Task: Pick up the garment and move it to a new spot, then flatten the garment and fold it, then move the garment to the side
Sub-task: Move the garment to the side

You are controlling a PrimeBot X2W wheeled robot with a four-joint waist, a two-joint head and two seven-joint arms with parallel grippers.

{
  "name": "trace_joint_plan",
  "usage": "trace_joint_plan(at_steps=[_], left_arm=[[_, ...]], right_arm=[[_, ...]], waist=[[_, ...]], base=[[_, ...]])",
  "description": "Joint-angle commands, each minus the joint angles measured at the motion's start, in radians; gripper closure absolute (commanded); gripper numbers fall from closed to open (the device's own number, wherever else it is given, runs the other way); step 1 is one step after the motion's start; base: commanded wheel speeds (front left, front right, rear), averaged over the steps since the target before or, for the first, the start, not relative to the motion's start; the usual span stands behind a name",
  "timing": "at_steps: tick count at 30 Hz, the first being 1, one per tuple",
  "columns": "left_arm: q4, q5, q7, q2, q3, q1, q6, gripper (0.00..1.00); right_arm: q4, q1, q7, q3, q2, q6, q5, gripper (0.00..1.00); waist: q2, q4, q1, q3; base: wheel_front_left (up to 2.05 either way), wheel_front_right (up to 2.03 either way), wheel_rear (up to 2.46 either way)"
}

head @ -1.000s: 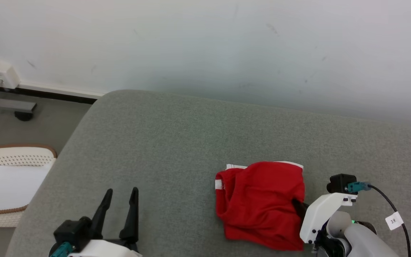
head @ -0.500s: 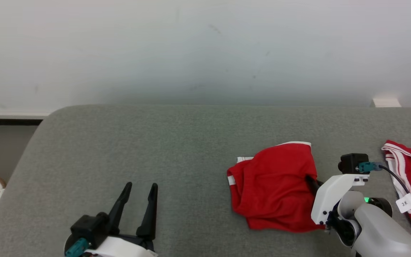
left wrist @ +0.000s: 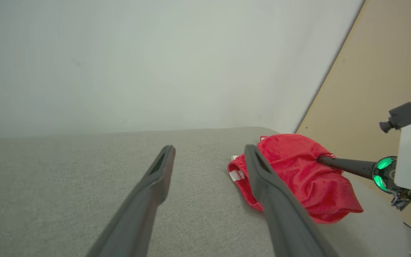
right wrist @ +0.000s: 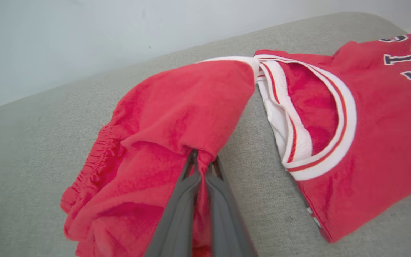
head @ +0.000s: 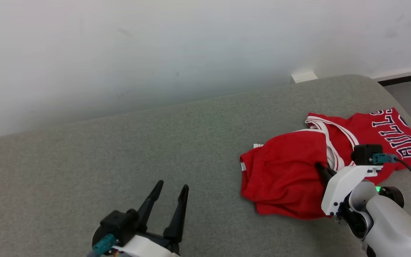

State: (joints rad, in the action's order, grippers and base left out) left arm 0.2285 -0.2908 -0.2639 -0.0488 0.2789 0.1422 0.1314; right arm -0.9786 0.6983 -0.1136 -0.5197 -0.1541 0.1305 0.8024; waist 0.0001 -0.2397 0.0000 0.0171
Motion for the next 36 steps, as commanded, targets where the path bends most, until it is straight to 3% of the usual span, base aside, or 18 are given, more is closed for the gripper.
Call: trace_joint_plan(at_steps=[1, 11, 20, 25, 29, 36], left_arm=[[0.004, -0.008, 0.0, -0.004, 0.01, 0.016, -0.002, 0.0], [0.017, 0.013, 0.0, -0.009, 0.052, 0.061, -0.002, 0.0], [0.014, 0.019, 0.0, -0.038, 0.053, 0.1, -0.002, 0.0], [0.009, 0.02, 0.0, -0.049, 0.05, 0.114, -0.002, 0.0], [0.006, 0.022, 0.0, -0.058, 0.047, 0.124, -0.002, 0.0], [-0.003, 0.026, 0.0, -0.067, 0.059, 0.172, -0.002, 0.0]], right_arm=[[0.009, -0.009, 0.004, 0.002, -0.008, 0.0, 0.005, 1.0], [0.056, 0.04, -0.01, -0.008, -0.084, 0.0, -0.034, 1.0], [0.14, 0.147, -0.083, -0.033, -0.282, 0.0, -0.124, 1.0], [0.203, 0.159, -0.123, -0.026, -0.411, 0.0, -0.159, 1.0], [0.242, 0.142, -0.148, -0.036, -0.479, 0.0, -0.19, 1.0], [0.17, 0.156, -0.129, -0.004, -0.507, -0.001, -0.234, 1.0]], waist=[[-0.0001, -0.04, 0.0, 0.021], [-0.0001, -0.021, 0.0, 0.096], [-0.0001, 0.035, 0.0, 0.203], [-0.0001, 0.053, 0.0, 0.247], [-0.0001, 0.055, 0.0, 0.278], [-0.0001, 0.068, 0.0, 0.345]], base=[[0.0, 0.0, 0.0], [0.0, 0.0, 0.0], [0.0, 0.0, 0.0], [0.0, 0.0, 0.0], [0.0, 0.0, 0.0], [0.0, 0.0, 0.0]])
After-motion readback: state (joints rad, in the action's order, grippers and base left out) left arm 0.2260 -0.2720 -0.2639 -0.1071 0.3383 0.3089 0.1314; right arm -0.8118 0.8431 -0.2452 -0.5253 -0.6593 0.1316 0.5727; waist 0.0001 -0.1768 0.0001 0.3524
